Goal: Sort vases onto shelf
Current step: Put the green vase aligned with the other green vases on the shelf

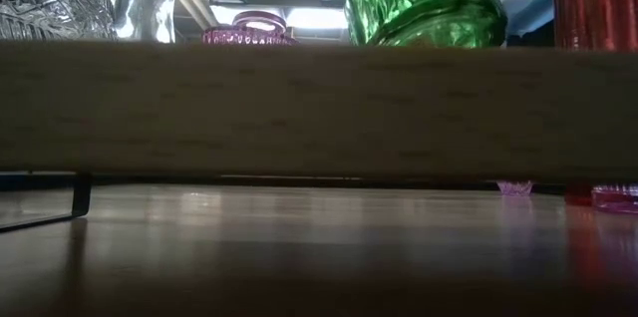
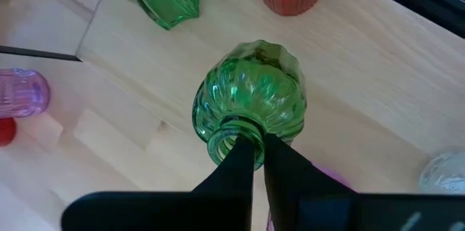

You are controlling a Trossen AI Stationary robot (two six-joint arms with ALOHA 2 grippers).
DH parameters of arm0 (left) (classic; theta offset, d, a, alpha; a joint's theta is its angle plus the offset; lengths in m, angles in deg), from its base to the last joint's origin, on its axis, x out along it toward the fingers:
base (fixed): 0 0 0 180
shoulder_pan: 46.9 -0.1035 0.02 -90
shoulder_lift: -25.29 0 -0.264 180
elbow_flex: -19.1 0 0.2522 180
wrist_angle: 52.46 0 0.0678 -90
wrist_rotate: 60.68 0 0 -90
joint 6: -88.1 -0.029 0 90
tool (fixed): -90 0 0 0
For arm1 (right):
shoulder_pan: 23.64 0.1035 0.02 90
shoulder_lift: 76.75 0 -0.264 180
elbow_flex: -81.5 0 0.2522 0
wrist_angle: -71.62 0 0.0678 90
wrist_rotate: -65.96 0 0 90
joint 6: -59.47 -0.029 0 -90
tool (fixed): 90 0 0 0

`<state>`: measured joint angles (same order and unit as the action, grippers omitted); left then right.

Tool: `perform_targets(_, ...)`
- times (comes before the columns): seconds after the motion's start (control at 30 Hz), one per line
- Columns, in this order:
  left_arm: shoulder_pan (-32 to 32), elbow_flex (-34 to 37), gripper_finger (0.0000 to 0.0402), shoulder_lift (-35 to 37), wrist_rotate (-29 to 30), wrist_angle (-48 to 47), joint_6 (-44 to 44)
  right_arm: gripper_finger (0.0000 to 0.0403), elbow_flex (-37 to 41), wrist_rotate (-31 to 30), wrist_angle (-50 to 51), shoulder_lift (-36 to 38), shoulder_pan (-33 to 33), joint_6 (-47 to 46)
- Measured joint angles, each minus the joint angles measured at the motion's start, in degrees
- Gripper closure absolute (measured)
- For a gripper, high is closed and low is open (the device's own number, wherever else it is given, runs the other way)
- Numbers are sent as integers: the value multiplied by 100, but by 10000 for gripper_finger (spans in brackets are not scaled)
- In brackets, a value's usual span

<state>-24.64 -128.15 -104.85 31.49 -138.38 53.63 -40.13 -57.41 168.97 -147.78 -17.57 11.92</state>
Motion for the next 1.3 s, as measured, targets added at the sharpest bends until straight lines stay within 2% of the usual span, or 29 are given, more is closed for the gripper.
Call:
perform_targets(0.43, 4, -4, 390, -207, 53, -77, 339, 403, 0, 167, -2, 0, 0, 2)
perform_targets(0.6, -1, -4, 390, -235, 283, -94, 427, 403, 0, 200, -2, 0, 0, 4)
perform_targets(0.87, -2, -4, 388, -235, 142, -57, 434, 403, 0, 221, -4, 0, 0, 9)
perform_targets(0.97, 2, -4, 374, -235, -10, -57, 467, 403, 0, 293, -30, 0, 0, 17)
perform_targets(1.3, -13, -4, 320, -235, 338, -12, 613, 403, 0, 457, -250, 0, 0, 136)
